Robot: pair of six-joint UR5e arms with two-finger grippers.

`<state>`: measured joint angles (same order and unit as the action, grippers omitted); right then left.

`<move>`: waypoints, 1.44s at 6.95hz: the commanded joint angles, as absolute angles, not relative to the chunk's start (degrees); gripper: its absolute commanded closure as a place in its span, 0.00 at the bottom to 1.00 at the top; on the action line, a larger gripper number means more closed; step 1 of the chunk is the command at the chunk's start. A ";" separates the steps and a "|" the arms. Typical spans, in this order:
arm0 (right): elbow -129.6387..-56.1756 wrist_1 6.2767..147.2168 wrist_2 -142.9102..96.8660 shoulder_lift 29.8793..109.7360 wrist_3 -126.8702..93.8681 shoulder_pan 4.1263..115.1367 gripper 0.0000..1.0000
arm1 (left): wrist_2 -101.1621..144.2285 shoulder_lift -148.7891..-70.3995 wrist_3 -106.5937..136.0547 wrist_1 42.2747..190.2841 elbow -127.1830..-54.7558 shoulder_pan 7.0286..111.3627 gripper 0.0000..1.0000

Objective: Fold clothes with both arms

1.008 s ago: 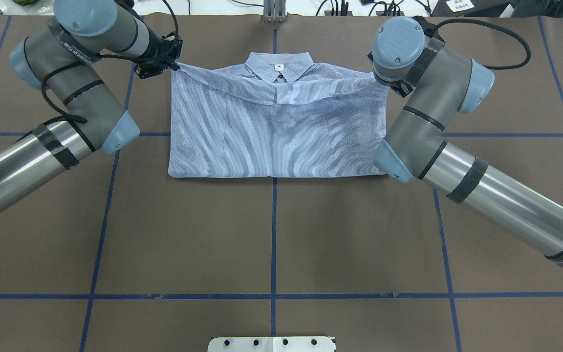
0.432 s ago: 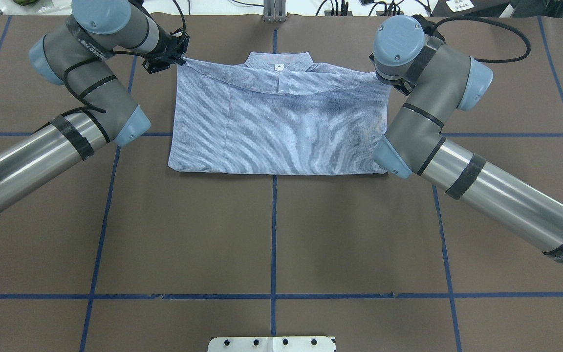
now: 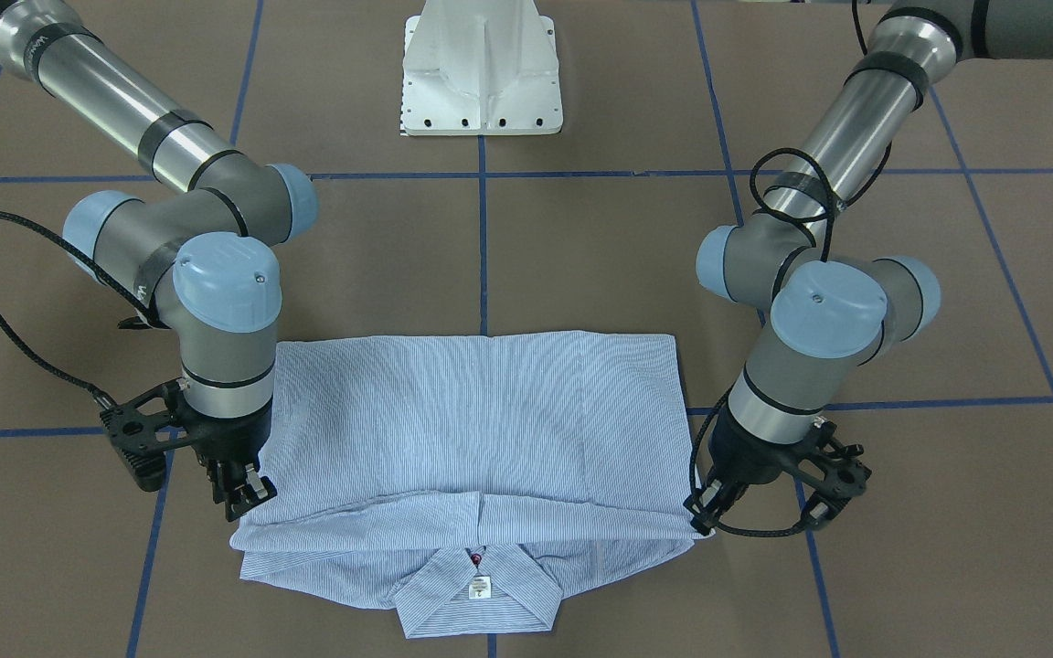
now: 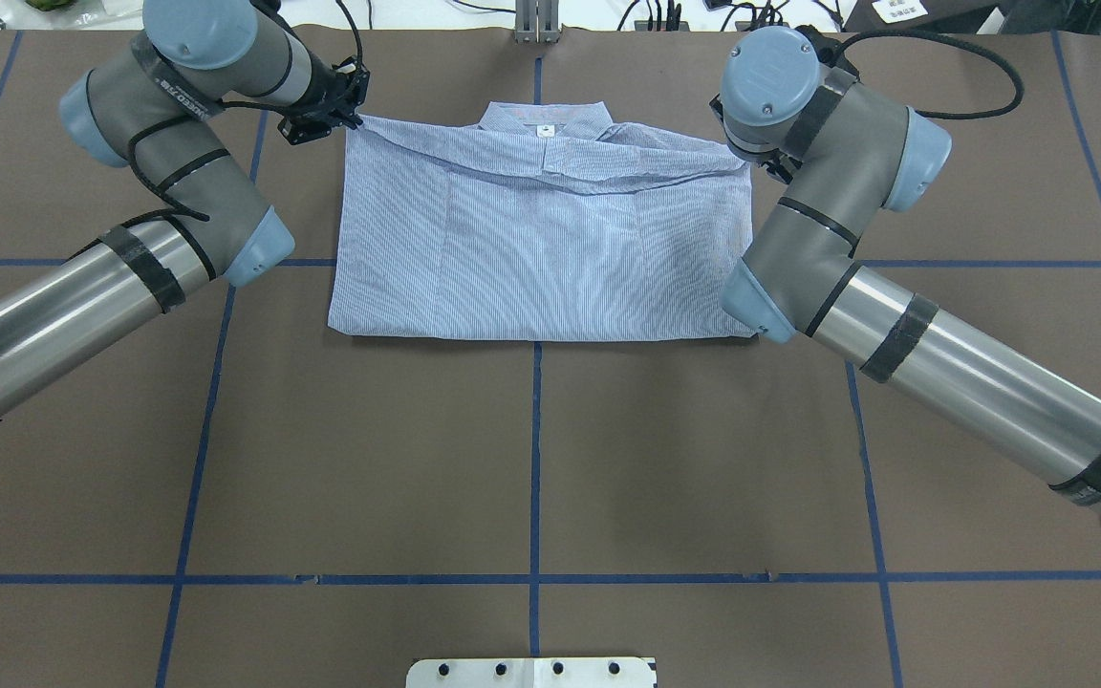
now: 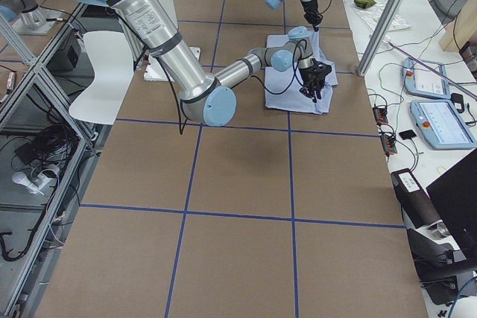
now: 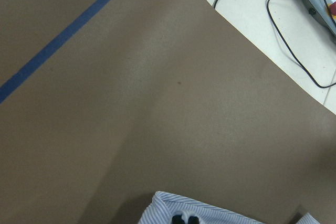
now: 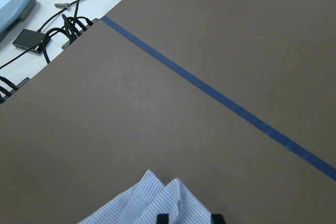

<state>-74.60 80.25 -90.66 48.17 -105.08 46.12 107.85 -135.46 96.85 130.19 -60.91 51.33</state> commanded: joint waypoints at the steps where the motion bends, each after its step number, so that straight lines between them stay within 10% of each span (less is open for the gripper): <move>1: -75.14 79.80 -92.53 46.94 -105.21 47.45 0.58 | 107.93 -134.91 96.94 131.83 -61.26 51.59 0.72; 5: -96.98 79.63 -95.36 65.77 -110.19 40.28 0.50 | 108.02 -130.25 97.29 132.54 -67.32 52.73 0.72; 10: -98.35 69.36 -92.29 72.86 -123.13 33.66 0.43 | 107.75 -128.41 97.12 132.45 -68.64 52.65 0.72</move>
<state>-98.59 72.40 -92.71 71.89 -122.27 34.45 107.85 -128.67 97.12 132.45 -68.42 52.68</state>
